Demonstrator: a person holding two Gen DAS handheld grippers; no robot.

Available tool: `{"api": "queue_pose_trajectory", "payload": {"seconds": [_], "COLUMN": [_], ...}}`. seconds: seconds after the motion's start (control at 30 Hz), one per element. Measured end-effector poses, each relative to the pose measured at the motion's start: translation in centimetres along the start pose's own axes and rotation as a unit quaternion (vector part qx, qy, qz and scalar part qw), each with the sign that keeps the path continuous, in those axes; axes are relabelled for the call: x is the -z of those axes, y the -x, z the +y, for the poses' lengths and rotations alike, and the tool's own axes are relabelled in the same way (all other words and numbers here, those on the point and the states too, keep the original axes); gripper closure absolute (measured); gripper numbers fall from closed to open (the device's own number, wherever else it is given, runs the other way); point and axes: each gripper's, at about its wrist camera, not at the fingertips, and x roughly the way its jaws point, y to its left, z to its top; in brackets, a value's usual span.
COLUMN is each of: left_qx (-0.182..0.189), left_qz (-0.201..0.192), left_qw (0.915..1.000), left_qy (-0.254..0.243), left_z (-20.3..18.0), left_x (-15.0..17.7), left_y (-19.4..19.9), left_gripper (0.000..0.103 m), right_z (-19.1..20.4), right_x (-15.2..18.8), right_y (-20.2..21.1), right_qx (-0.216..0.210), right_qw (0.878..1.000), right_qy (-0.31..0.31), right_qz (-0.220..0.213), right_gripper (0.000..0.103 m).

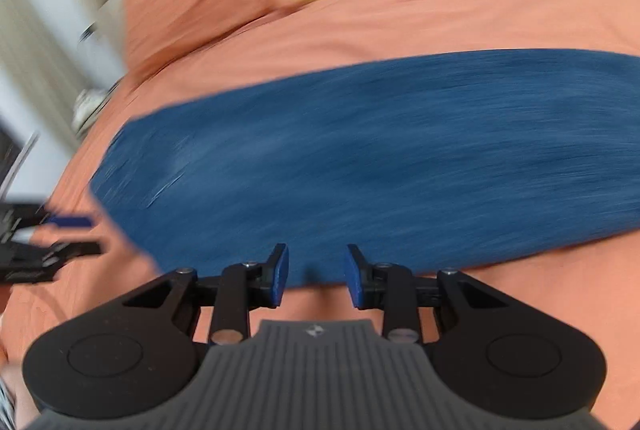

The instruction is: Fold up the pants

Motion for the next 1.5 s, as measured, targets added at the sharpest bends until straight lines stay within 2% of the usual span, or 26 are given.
{"api": "queue_pose_trajectory", "payload": {"seconds": [0.07, 0.13, 0.27, 0.33, 0.4, 0.57, 0.6, 0.63, 0.67, 0.7, 0.83, 0.97, 1.1, 1.23, 1.33, 1.37, 1.4, 1.5], "left_qx": [-0.007, -0.027, -0.051, -0.063, -0.075, -0.094, -0.096, -0.100, -0.104, -0.107, -0.104, -0.112, -0.127, -0.135, -0.119, -0.113, -0.108, -0.076], "left_qz": [0.014, 0.020, 0.036, 0.041, 0.045, 0.049, 0.049, 0.051, 0.054, 0.057, 0.066, 0.078, 0.093, 0.088, 0.076, 0.070, 0.063, 0.046], "left_qw": [0.9995, 0.9974, 0.9926, 0.9913, 0.9908, 0.9915, 0.9916, 0.9915, 0.9911, 0.9908, 0.9911, 0.9887, 0.9863, 0.9864, 0.9900, 0.9911, 0.9921, 0.9953], "left_qy": [-0.029, -0.063, -0.104, -0.108, -0.103, -0.076, -0.070, -0.066, -0.063, -0.060, -0.051, -0.061, -0.049, -0.033, -0.013, -0.001, 0.011, 0.038], "left_z": [-1.0, -1.6, -0.9, 0.2, 1.7, 4.8, 5.3, 5.8, 6.2, 6.5, 7.6, 7.5, 7.7, 7.6, 7.2, 7.0, 6.7, 5.3], "left_x": [0.3, 0.8, 1.4, 1.6, 1.8, 2.4, 2.5, 2.5, 2.6, 2.6, 2.9, 2.8, 2.4, 1.9, 1.5, 1.1, 0.7, -0.8], "left_y": [-1.2, -2.0, -3.3, -3.6, -4.3, -4.9, -5.1, -5.3, -5.6, -5.8, -6.9, -7.7, -7.8, -6.6, -4.8, -4.2, -3.7, -2.8], "left_gripper": [0.068, 0.069, 0.069, 0.069, 0.069, 0.069, 0.071, 0.073, 0.076, 0.081, 0.087, 0.089, 0.089, 0.087, 0.084, 0.079, 0.075, 0.073], "right_z": [3.2, 6.0, 10.5, 11.9, 13.1, 15.3, 15.9, 16.3, 16.6, 16.8, 17.0, 15.9, 15.4, 13.8, 11.6, 10.6, 9.6, 5.9], "right_x": [1.4, 2.5, 3.8, 4.1, 4.3, 4.8, 4.8, 4.9, 4.9, 4.7, 4.9, 5.0, 4.4, 4.2, 3.8, 3.4, 3.0, 1.6], "right_y": [-1.3, -2.5, -5.7, -7.1, -8.4, -10.2, -10.7, -10.9, -10.9, -10.7, -10.0, -11.2, -11.0, -9.3, -6.3, -5.2, -4.0, -0.9], "right_qx": [-0.024, -0.037, -0.033, -0.026, -0.015, 0.023, 0.033, 0.040, 0.042, 0.044, 0.041, 0.042, 0.037, 0.019, 0.011, 0.014, 0.021, 0.053], "right_qw": [0.999, 0.997, 0.989, 0.985, 0.979, 0.962, 0.957, 0.953, 0.950, 0.948, 0.950, 0.969, 0.977, 0.984, 0.990, 0.992, 0.993, 0.994], "right_qy": [0.028, 0.062, 0.136, 0.168, 0.201, 0.271, 0.286, 0.300, 0.310, 0.315, 0.310, 0.242, 0.207, 0.170, 0.136, 0.124, 0.114, 0.089], "right_qz": [0.009, 0.022, 0.036, 0.034, 0.028, -0.005, -0.009, -0.012, -0.009, -0.007, 0.003, 0.021, 0.033, 0.043, 0.025, 0.015, 0.004, -0.018], "right_gripper": [0.075, 0.075, 0.074, 0.072, 0.063, 0.064, 0.072, 0.087, 0.093, 0.094, 0.095, 0.095, 0.093, 0.094, 0.094, 0.094, 0.093, 0.089]}}
